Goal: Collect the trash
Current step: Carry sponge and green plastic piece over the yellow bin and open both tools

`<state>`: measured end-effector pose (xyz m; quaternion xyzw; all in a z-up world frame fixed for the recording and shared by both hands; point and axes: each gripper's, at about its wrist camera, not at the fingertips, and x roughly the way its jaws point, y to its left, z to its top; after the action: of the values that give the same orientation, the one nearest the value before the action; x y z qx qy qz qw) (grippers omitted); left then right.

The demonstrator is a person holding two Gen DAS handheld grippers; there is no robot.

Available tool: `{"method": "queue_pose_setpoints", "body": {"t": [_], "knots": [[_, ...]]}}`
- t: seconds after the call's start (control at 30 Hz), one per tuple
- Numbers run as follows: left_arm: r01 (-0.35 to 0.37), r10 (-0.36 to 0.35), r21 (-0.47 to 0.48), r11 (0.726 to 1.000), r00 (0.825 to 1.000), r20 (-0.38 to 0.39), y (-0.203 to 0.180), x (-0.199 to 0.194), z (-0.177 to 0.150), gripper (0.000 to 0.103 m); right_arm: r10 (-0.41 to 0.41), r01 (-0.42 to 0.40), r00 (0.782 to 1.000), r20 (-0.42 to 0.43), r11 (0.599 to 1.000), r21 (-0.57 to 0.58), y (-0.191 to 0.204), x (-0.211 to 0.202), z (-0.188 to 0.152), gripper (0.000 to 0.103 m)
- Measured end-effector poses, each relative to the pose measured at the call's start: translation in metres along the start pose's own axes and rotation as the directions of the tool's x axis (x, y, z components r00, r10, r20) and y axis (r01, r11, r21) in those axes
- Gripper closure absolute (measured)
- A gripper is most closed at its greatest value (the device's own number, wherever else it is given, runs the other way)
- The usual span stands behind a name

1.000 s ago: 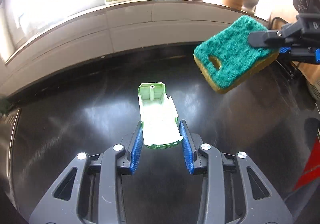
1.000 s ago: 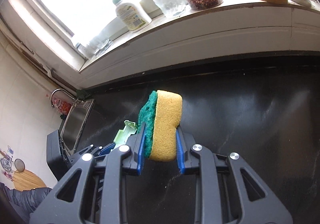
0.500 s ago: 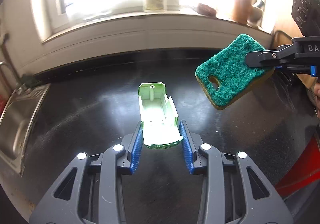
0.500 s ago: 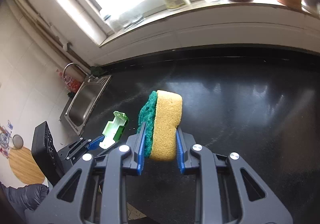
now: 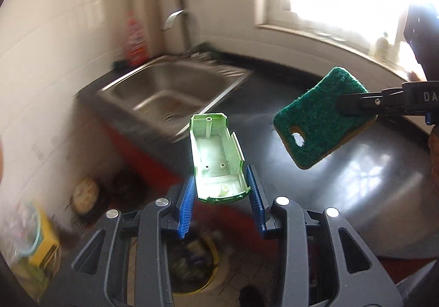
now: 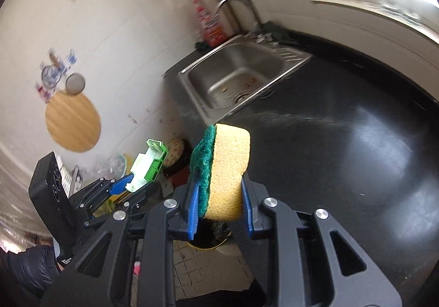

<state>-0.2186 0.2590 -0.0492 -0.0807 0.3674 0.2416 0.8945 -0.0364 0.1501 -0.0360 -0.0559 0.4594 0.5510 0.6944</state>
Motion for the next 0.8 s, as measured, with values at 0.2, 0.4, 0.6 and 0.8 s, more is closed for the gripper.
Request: {"method": "queue_pose_setpoints", "body": {"t": [0.2, 0.4, 0.6, 0.8], "knots": [[-0.155, 0.138, -0.152, 0.976, 0.983, -0.119, 0.081, 0.006, -0.068, 0.067, 0.090, -0.122, 0.975, -0.205, 0.981, -0.153, 0.072, 0.109, -0.011, 0.077], [-0.192, 0.140, -0.234, 0.953, 0.965, -0.222, 0.115, 0.037, -0.129, 0.067, 0.047, -0.137, 0.934, -0.354, 0.963, -0.234, 0.101, 0.195, -0.042, 0.077], [-0.181, 0.098, -0.283, 0.942, 0.954, -0.285, 0.125, 0.083, -0.164, 0.067, -0.047, -0.105, 0.893, -0.447, 0.945, -0.309, 0.104, 0.261, -0.072, 0.077], [-0.179, 0.086, -0.296, 0.938, 0.950, -0.301, 0.135, 0.109, -0.180, 0.067, -0.096, -0.085, 0.873, -0.478, 0.935, -0.344, 0.102, 0.298, -0.083, 0.077]]}}
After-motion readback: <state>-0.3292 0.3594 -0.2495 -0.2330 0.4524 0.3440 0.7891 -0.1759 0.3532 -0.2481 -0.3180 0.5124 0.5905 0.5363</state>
